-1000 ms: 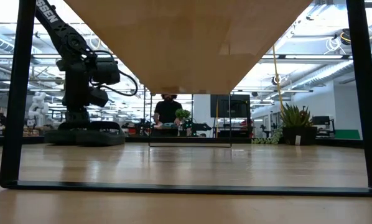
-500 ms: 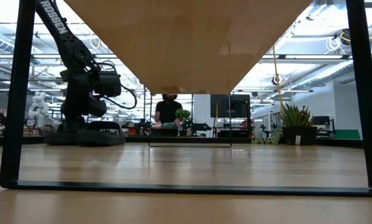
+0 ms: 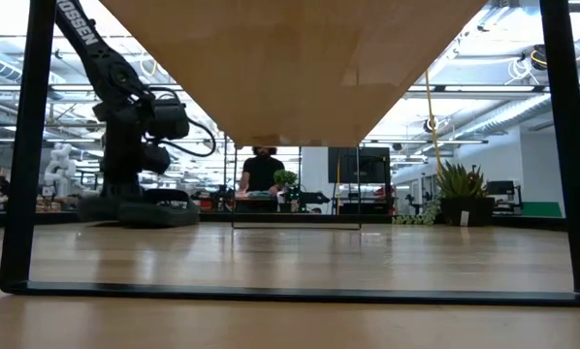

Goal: Pick and place slides into the shelf
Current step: Put the left black slipper on the shelf

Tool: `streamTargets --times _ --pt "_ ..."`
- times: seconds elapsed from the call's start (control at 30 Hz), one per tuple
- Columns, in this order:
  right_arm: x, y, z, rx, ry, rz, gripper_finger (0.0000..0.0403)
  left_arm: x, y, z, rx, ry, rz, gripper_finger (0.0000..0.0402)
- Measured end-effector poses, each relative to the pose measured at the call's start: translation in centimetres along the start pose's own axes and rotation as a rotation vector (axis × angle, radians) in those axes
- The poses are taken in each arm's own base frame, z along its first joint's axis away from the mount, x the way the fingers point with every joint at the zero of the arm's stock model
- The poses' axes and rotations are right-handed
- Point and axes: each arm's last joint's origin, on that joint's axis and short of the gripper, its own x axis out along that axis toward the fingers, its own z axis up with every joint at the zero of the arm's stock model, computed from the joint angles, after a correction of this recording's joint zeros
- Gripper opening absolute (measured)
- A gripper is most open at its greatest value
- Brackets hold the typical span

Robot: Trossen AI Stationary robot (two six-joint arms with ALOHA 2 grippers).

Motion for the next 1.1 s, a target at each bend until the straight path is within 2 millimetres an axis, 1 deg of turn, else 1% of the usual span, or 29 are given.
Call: streamTargets --times 0.13,0.37,0.53,0.67,0.9,1.1 --pt "0.0 0.0 -0.1 -0.001 0.008 -0.001 0.0000 -0.5 0.6 -0.3 -0.003 0.013 0.061 0.0003" --pt "0.0 0.0 -0.1 -0.001 0.011 -0.001 0.0000 -2.0 2.1 -1.0 -0.051 -0.001 0.101 0.0002" --pt "0.0 0.0 -0.1 -0.001 0.011 -0.002 0.0000 -3.8 3.8 -1.2 -0.135 -0.024 0.109 0.0001" --pt "0.0 0.0 -0.2 -0.002 0.019 -0.004 0.0000 -6.2 5.4 -0.8 -0.196 -0.086 0.107 0.0001" --pt "0.0 -0.1 -1.0 -0.012 0.106 -0.014 0.0000 -11.8 8.8 0.8 -0.256 -0.209 0.106 0.0000" --pt "-0.1 -0.2 -1.6 -0.019 0.163 -0.018 0.0000 -16.4 12.1 1.5 -0.315 -0.260 0.088 0.0000"
